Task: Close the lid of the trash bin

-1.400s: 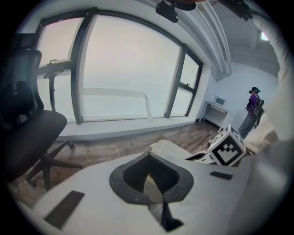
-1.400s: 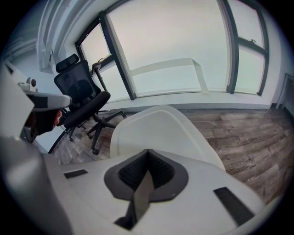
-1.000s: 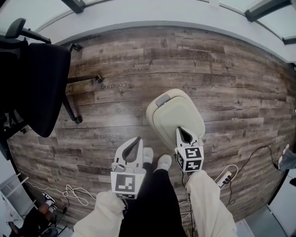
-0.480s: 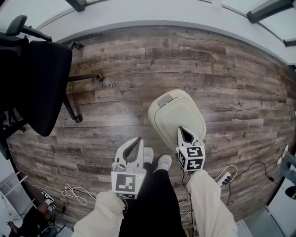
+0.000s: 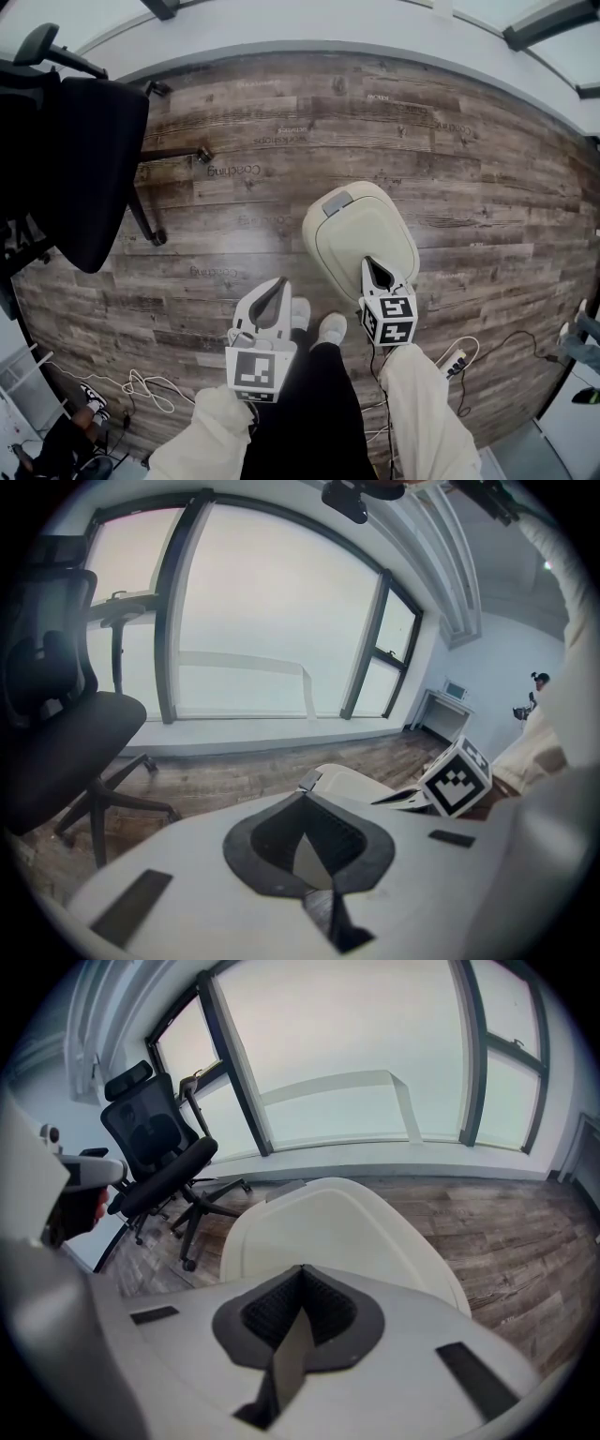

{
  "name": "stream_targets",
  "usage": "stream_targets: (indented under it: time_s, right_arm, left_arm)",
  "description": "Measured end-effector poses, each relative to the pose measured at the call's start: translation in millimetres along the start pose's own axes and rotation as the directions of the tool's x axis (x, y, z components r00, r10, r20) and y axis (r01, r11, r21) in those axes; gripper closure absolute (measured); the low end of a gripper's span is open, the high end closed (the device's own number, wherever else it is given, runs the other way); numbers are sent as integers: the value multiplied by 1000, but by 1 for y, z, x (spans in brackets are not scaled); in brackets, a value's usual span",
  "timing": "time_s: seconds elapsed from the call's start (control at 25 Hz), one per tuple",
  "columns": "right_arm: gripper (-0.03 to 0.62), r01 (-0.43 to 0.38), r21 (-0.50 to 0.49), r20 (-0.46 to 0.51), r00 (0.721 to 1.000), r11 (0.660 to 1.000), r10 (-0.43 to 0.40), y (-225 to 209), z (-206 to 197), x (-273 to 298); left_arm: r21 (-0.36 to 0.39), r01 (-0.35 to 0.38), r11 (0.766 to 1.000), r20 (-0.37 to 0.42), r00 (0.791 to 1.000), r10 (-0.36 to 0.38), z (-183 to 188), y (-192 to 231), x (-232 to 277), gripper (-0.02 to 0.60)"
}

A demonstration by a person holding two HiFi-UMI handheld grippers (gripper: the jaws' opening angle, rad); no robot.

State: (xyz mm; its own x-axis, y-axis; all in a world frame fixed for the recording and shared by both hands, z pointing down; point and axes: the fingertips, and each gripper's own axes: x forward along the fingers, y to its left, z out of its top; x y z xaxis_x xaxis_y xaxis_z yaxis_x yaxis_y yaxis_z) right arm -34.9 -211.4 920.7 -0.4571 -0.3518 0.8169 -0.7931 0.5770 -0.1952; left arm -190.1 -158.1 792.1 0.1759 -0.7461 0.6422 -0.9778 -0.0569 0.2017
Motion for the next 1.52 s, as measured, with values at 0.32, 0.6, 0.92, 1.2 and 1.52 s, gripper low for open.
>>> stream_targets:
  time_s: [0.32,0.6,0.92,1.2,1.52]
  right_arm:
    - [571,1,-6,-8,1000,1000,-1,0,-1,3]
    - [571,-16,-40,-20,1000,999,16,3,-2,1]
    - [571,38,51,-53,998,998,-35,-15,-27,-32]
    - [571,63,105,-1,998,992,-63,-29,-28,-80]
    - [571,87,130,105,989,988,-101,-34,-5,-173]
  left_arm:
    - [-12,-11,1000,1,1000,11,-5,1,-4,574]
    - [6,-10,1000,0,1000,10,-7,-4,-8,575]
    - [45,-1,999,18,1000,0,-8,-24,-14,574]
    - [89,17,996,26,999,-20,-10,-56,-31,574]
    - [143,46,989,52,997,-54,19,-94,-61,575]
